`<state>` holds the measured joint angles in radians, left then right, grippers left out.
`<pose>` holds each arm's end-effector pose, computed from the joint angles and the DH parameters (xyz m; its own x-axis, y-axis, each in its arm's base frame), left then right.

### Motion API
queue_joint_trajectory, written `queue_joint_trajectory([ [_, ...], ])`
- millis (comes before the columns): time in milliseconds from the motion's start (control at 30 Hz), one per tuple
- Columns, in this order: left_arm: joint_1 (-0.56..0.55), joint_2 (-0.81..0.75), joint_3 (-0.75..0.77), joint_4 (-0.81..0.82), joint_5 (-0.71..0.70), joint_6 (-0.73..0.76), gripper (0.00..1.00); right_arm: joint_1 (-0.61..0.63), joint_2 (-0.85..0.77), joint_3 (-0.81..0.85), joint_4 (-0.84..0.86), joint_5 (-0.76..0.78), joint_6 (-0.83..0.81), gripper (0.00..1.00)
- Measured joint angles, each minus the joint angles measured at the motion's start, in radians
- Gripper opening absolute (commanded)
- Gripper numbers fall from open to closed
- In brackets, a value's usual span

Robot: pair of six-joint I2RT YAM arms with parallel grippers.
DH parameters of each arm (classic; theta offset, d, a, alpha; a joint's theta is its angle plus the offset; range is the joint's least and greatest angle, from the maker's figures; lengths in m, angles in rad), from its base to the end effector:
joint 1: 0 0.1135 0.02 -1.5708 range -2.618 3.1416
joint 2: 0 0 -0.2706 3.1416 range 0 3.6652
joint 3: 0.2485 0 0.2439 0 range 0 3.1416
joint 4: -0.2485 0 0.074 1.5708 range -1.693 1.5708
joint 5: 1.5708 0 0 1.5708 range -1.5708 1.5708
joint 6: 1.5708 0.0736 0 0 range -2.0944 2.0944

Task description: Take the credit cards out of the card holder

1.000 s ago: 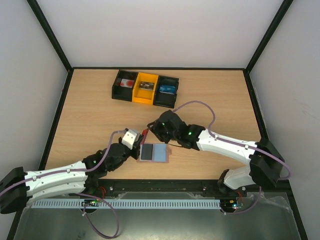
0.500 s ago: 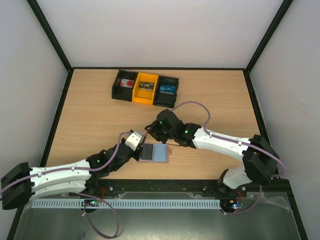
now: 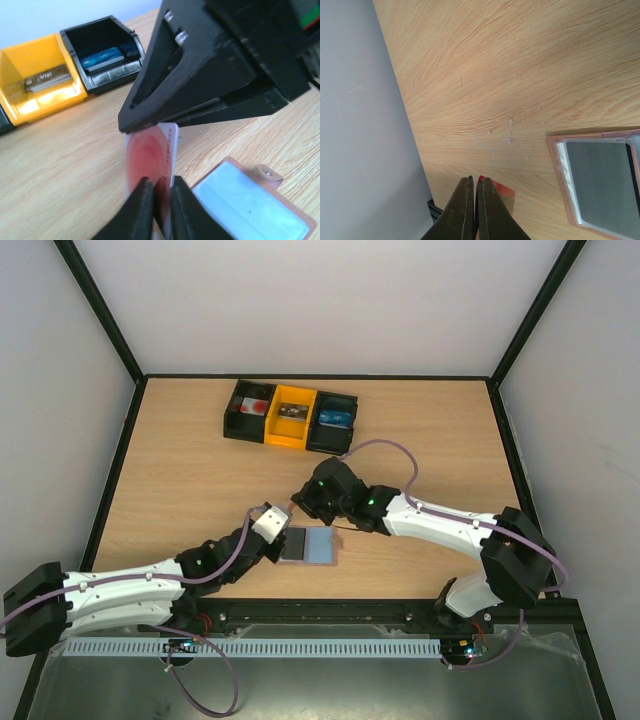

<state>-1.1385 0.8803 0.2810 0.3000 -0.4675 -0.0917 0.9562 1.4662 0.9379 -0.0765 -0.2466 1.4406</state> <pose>0.1182 -0.1770 0.1971 -0.1807 0.1966 -0.9637 0.6162 0.7863 0.0448 0.1847 0.2928 0.2326 -0.9430 0.3315 0.0308 0.2072 0.5119 0.8337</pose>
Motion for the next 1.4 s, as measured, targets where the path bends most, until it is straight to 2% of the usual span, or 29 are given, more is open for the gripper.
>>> queue_joint_trajectory([
  [33, 0.000, 0.002, 0.000, 0.001, 0.002, 0.004, 0.22, -0.001, 0.003, 0.000, 0.001, -0.003, -0.009, 0.02],
  [233, -0.020, 0.009, -0.004, 0.093, -0.002, 0.063, 0.27, -0.002, 0.030, -0.007, 0.008, -0.047, -0.076, 0.02],
  [433, -0.037, 0.008, -0.020, 0.130, -0.021, 0.095, 0.46, -0.002, 0.025, -0.058, 0.065, -0.071, -0.128, 0.02],
  [600, -0.037, -0.001, -0.013, 0.106, -0.059, 0.015, 0.69, -0.002, -0.030, -0.136, 0.135, -0.041, -0.151, 0.02],
  [767, -0.037, -0.033, 0.033, 0.057, -0.064, -0.155, 0.80, -0.001, -0.138, -0.216, 0.229, 0.026, -0.171, 0.02],
  [933, -0.008, -0.035, 0.169, -0.043, -0.032, -0.385, 0.83, -0.001, -0.256, -0.272, 0.299, 0.128, -0.187, 0.02],
  [1000, 0.037, -0.038, 0.210, -0.067, 0.018, -0.502, 0.83, -0.001, -0.317, -0.307, 0.328, 0.192, -0.184, 0.02],
  [1233, 0.198, -0.050, 0.168, -0.030, 0.265, -0.827, 0.81, -0.001, -0.447, -0.378, 0.385, 0.369, -0.159, 0.02],
  [1400, 0.208, -0.050, 0.104, 0.089, 0.372, -0.998, 0.79, -0.001, -0.488, -0.387, 0.441, 0.433, -0.129, 0.02],
])
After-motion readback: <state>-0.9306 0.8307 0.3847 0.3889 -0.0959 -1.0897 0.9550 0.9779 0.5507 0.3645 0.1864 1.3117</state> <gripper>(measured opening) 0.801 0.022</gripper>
